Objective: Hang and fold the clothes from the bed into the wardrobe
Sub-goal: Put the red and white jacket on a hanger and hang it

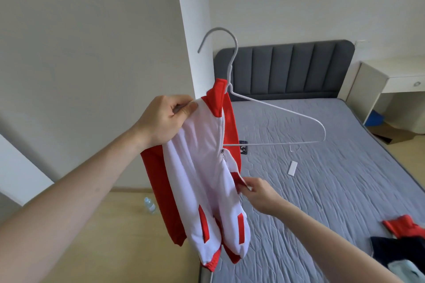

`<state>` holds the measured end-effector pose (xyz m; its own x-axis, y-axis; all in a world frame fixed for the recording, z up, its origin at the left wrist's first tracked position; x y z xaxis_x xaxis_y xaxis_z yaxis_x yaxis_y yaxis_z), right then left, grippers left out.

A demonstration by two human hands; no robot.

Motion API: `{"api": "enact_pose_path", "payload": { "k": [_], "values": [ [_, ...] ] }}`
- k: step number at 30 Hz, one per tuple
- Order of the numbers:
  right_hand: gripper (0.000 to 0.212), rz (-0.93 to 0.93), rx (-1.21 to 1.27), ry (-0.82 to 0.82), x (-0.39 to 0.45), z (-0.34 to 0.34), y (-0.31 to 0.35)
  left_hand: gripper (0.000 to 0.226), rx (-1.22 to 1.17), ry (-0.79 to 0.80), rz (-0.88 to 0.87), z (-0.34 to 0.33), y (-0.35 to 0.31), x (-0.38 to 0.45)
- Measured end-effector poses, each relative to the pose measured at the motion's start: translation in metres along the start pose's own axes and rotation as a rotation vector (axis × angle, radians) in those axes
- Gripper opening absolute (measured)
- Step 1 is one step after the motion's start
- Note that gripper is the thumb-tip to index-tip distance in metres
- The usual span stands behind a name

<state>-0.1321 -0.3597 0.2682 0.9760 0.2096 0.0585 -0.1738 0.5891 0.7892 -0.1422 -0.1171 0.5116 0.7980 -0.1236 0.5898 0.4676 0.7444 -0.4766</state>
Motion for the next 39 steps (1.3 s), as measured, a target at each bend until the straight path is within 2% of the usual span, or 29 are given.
{"api": "enact_pose_path", "payload": {
  "k": [2,6,9,11,12,13,14,16,17,20,22,24,28,35,39],
  "values": [
    [0.027,-0.079,0.022,-0.031,0.002,0.007,-0.016,0.046,-0.005,-0.01,0.02,0.007,0.005,-0.002],
    [0.028,-0.391,0.434,-0.175,0.003,0.025,-0.024,0.046,-0.04,-0.02,0.066,0.012,0.014,-0.009],
    [0.063,-0.684,0.789,-0.025,-0.004,0.013,-0.016,0.045,-0.067,-0.02,0.067,0.006,0.008,-0.011],
    [0.09,-0.773,0.925,0.15,-0.004,0.0,-0.008,0.046,-0.088,-0.005,0.045,0.002,0.0,-0.01],
    [0.093,-0.787,0.939,0.216,-0.003,-0.006,-0.004,0.046,-0.094,0.007,0.028,0.0,-0.004,-0.01],
    [0.082,-0.8,0.936,0.255,-0.001,-0.011,-0.001,0.046,-0.091,0.018,0.009,-0.001,-0.008,-0.01],
    [0.061,-0.811,0.916,0.247,0.001,-0.014,0.002,0.046,-0.082,0.026,-0.007,-0.002,-0.011,-0.01],
    [0.017,-0.82,0.869,0.078,0.01,-0.016,0.001,0.046,-0.051,0.024,-0.015,0.0,-0.012,-0.009],
    [0.014,-0.811,0.879,-0.062,0.014,-0.013,-0.003,0.045,-0.023,0.015,-0.011,0.004,-0.008,-0.008],
    [0.023,-0.759,0.933,-0.422,0.018,0.017,-0.01,0.038,0.103,-0.002,0.022,0.016,0.015,-0.01],
    [0.018,-0.673,0.927,-0.538,0.018,0.044,-0.008,0.042,0.183,0.005,0.054,0.02,0.034,-0.017],
    [0.019,-0.608,0.917,-0.599,0.019,0.065,-0.006,0.046,0.167,0.012,0.092,0.019,0.05,-0.025],
    [0.018,-0.643,0.992,-0.599,0.025,0.081,-0.009,0.05,0.106,0.027,0.144,0.016,0.07,-0.038],
    [0.017,-0.716,1.035,-0.484,0.023,0.098,-0.002,0.056,0.136,0.091,0.102,0.015,0.073,-0.05],
    [0.029,-0.741,1.094,-0.371,0.027,0.104,0.005,0.056,-0.034,0.128,0.156,0.013,0.066,-0.054]
  ]
}}
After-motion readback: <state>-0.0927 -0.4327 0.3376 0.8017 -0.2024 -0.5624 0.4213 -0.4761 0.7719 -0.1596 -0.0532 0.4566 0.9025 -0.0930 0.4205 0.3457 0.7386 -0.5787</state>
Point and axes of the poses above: each hand's wrist, its own x-axis towards the middle knuckle, its own z-axis out of the back of the hand, y = z × x, the point moved 4 cm from there along x, towards the middle knuckle, and after that the axes turned 11 degrees about -y, right-handed, at the moved point
